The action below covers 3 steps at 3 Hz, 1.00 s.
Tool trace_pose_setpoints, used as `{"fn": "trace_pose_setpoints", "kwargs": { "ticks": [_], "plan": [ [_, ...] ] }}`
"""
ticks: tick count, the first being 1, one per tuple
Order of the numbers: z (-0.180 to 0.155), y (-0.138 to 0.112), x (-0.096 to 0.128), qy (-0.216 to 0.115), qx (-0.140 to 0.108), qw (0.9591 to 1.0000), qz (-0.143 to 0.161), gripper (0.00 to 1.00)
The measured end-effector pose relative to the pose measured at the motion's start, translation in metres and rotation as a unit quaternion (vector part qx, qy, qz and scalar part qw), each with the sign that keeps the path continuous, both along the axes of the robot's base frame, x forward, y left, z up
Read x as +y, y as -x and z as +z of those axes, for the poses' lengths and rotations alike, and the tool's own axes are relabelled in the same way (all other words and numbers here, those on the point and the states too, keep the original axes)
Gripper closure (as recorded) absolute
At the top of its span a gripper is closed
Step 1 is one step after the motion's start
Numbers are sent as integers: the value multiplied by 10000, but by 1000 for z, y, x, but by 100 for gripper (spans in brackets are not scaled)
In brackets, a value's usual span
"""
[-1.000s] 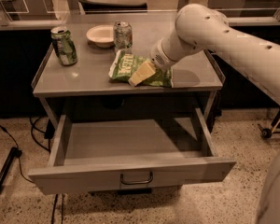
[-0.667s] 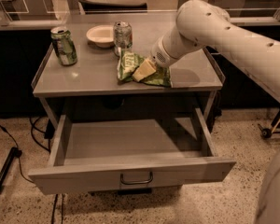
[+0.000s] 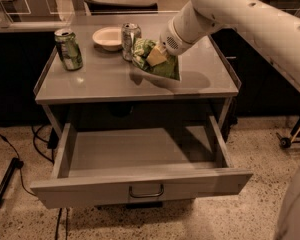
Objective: Place green jalapeno chip bag into top drawer
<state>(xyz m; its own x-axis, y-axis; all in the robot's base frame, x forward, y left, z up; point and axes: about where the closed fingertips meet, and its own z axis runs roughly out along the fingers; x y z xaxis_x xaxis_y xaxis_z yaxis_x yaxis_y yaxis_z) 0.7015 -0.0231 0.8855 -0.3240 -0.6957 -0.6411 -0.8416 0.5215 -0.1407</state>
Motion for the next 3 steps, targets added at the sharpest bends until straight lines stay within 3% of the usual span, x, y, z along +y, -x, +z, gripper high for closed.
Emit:
{"fn": "trace_pose_setpoints", "kwargs": {
  "ticks": [2, 3],
  "plan": [
    [16, 18, -2, 90, -9, 9996, 253, 100],
    [46, 61, -19, 143, 33, 9987, 485, 100]
  ]
}}
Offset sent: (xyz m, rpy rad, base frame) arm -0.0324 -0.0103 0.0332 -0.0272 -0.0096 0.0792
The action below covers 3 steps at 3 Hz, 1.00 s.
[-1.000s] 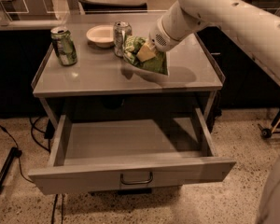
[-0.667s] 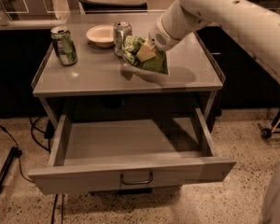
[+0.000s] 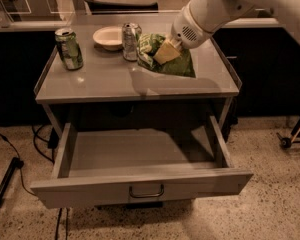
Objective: Place green jalapeno chip bag into top drawer
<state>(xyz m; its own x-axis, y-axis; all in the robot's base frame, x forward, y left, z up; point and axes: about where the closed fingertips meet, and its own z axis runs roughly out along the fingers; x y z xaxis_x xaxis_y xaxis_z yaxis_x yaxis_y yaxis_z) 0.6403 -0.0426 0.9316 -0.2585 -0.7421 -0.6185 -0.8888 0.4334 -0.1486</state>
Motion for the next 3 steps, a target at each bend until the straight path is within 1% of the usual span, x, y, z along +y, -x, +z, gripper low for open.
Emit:
{"fn": "trace_pose_setpoints", "kwargs": {
  "ticks": [1, 2, 3],
  "plan": [
    [18, 38, -14, 39, 93, 9998, 144, 100],
    [11, 87, -16, -297, 679, 9956, 578, 100],
    [11, 85, -12, -286, 642, 9959, 576, 100]
  ]
}}
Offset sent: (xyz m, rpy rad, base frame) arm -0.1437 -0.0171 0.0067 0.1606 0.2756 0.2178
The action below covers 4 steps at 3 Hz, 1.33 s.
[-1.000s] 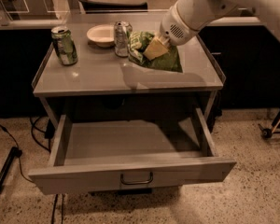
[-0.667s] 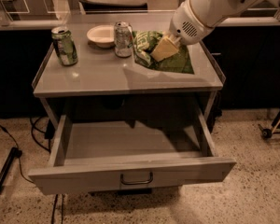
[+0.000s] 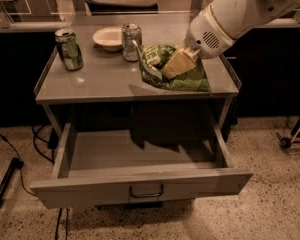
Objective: Place green jalapeno chip bag into top drawer
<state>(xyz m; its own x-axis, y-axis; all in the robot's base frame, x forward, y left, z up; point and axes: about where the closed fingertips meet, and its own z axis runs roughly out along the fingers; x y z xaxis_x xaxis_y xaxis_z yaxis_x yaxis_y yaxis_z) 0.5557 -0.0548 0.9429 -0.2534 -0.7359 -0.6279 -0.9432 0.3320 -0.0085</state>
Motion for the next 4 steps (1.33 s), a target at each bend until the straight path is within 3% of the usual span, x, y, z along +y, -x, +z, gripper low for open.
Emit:
{"fn": "trace_pose_setpoints", "kwargs": {
  "ticks": [1, 2, 3, 4],
  "plan": [
    [-23, 3, 5, -29, 164, 9997, 151, 100],
    [-67, 23, 13, -110, 487, 9982, 334, 100],
    [-97, 52, 22, -252, 840, 9948, 525, 100],
    [-126, 81, 34, -387, 1025, 9915, 701, 100]
  ]
}}
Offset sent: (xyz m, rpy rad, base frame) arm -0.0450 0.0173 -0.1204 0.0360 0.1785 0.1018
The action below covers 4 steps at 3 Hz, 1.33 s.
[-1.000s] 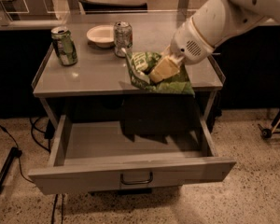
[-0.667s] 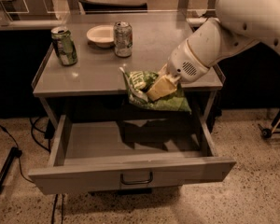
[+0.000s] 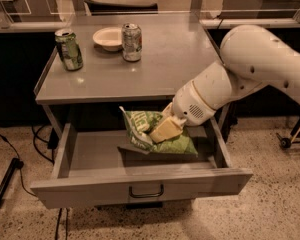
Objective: Place green jalapeno chip bag into top drawer
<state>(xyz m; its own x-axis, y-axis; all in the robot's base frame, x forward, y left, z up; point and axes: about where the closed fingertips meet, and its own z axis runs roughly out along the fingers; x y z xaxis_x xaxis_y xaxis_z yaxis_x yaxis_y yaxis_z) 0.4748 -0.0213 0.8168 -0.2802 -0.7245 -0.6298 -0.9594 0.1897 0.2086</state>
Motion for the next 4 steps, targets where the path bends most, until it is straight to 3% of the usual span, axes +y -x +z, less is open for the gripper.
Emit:
{"fn": "trace_pose_setpoints", "kwargs": {
  "ticks": [1, 2, 4],
  "plan": [
    [-38, 18, 17, -74, -196, 9997, 123, 100],
    [-63, 14, 34, -218, -707, 9972, 95, 100],
    [-61, 5, 37, -239, -854, 9961, 0, 100]
  ]
}}
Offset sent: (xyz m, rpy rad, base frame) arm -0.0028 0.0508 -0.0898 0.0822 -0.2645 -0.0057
